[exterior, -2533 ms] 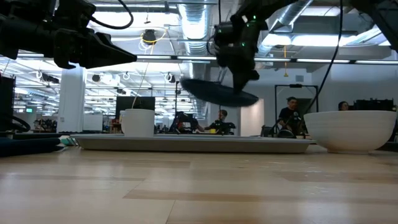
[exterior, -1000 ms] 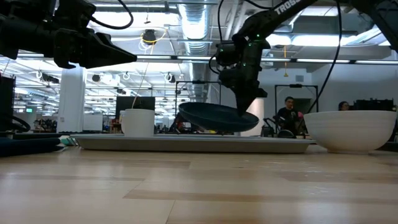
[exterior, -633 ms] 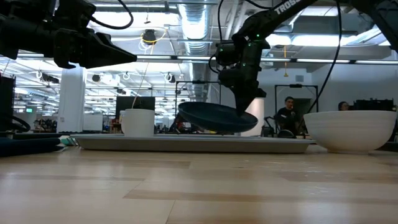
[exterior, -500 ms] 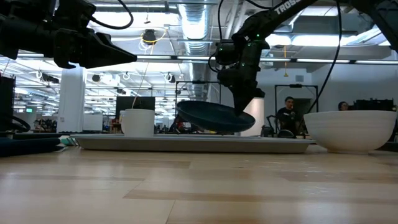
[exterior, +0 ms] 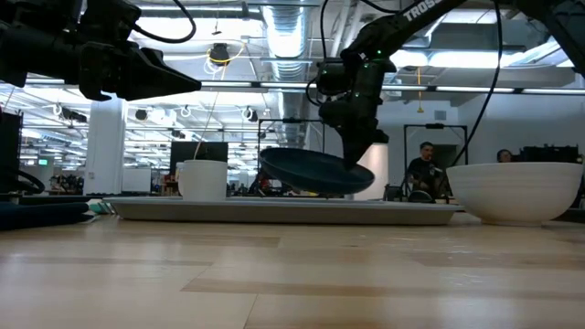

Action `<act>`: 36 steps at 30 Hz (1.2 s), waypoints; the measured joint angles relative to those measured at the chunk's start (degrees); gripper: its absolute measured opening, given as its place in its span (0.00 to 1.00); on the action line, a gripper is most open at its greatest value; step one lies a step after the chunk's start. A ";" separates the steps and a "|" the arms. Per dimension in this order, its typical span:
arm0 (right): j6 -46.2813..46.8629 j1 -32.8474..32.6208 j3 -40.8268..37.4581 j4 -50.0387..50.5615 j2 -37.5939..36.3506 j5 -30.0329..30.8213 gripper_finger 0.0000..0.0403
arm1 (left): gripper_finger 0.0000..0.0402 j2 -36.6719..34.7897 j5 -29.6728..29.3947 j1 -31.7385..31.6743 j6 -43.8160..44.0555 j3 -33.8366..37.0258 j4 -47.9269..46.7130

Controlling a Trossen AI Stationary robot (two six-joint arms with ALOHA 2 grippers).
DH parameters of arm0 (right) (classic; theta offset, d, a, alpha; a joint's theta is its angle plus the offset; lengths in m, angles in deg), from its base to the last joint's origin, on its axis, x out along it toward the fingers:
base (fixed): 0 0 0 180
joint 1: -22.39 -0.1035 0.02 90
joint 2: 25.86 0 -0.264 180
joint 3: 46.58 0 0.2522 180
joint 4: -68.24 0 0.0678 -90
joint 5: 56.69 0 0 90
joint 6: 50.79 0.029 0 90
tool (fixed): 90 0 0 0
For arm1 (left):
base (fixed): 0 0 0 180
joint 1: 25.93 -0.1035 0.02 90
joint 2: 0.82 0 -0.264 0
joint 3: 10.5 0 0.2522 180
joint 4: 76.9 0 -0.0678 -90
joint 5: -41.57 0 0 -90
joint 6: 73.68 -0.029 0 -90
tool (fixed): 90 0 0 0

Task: Set up tray
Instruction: Put the black plate on the gray tray to the bottom right of the white mug

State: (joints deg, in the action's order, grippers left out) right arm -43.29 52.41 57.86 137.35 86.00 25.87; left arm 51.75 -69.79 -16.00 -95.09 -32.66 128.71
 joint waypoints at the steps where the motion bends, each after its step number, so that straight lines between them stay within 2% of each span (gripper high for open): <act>1: 0.00 0.00 0.00 -0.37 0.00 0.00 0.00 | 0.34 -0.01 0.00 -0.01 0.00 0.00 0.00; 18: 4.83 -0.91 0.04 -4.77 0.00 -0.15 0.00 | 0.34 -0.01 0.16 0.00 -0.01 0.00 0.37; 20: 4.70 -1.29 0.06 -4.93 0.00 -0.07 0.00 | 0.34 0.00 2.27 -0.02 0.01 0.00 0.37; 24: 4.08 -2.81 0.07 -5.20 0.00 0.12 0.00 | 0.34 0.00 11.31 -0.02 0.08 0.01 0.52; 28: 2.53 -5.30 0.07 -5.17 0.00 4.34 0.00 | 0.34 0.01 18.88 -0.02 0.13 0.02 1.93; 30: 2.09 -6.57 0.07 -5.17 0.00 6.48 0.00 | 0.34 -0.01 20.34 -0.02 0.48 0.02 2.07; 32: 1.11 -7.99 0.09 -5.15 0.00 8.51 0.00 | 0.34 0.01 20.29 -0.02 1.14 0.02 2.34; 36: 0.34 -11.07 0.09 -5.22 0.00 13.75 0.00 | 0.34 0.01 15.50 -0.02 3.57 0.02 2.27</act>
State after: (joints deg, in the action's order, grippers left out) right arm -42.94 41.34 57.95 132.13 86.00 39.62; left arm 51.76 -54.30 -16.02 -91.53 -32.64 130.98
